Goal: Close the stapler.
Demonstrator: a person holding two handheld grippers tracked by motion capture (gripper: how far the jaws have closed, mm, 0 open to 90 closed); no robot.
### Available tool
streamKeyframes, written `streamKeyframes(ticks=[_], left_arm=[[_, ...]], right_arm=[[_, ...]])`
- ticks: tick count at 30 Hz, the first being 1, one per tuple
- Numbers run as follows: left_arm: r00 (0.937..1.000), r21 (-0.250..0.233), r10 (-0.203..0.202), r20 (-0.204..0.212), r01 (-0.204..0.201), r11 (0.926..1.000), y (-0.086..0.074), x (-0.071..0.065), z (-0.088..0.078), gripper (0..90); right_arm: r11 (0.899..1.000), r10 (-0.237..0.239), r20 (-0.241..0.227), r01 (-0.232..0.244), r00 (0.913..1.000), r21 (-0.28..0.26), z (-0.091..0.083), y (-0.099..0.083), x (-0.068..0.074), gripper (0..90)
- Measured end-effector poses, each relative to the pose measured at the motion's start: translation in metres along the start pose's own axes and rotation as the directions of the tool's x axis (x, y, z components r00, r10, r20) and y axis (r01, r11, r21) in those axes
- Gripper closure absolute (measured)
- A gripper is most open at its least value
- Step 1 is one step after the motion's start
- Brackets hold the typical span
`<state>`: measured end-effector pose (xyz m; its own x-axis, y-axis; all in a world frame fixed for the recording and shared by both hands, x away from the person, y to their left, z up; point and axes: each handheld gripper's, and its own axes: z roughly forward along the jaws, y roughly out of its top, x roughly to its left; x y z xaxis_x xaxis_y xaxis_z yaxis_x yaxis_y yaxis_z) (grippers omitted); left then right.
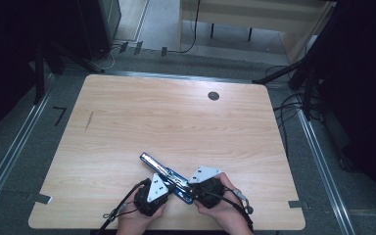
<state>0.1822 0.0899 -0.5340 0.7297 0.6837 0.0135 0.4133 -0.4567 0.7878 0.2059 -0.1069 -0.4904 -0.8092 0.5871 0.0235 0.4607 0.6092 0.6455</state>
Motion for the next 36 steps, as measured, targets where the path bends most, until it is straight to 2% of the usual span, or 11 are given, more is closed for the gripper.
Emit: streamKeyframes(ticks=[30,36], left_arm=[[1.0,0.001,0.001,0.0,-0.001,1.0,0.0,0.0,-0.0001,90.0],[1.0,0.0,0.002,-0.001,-0.002,1.0,0.0,0.0,-0.0001,90.0]], right_arm=[[1.0,0.014,-0.014,-0.014,0.9998,-0.001,0.0024,0.0001,-0.0007,79.8],[1.0,0.004,-0.016,-0.003,0.9999,0.001,0.0019,0.0019,-0.0014,79.9]])
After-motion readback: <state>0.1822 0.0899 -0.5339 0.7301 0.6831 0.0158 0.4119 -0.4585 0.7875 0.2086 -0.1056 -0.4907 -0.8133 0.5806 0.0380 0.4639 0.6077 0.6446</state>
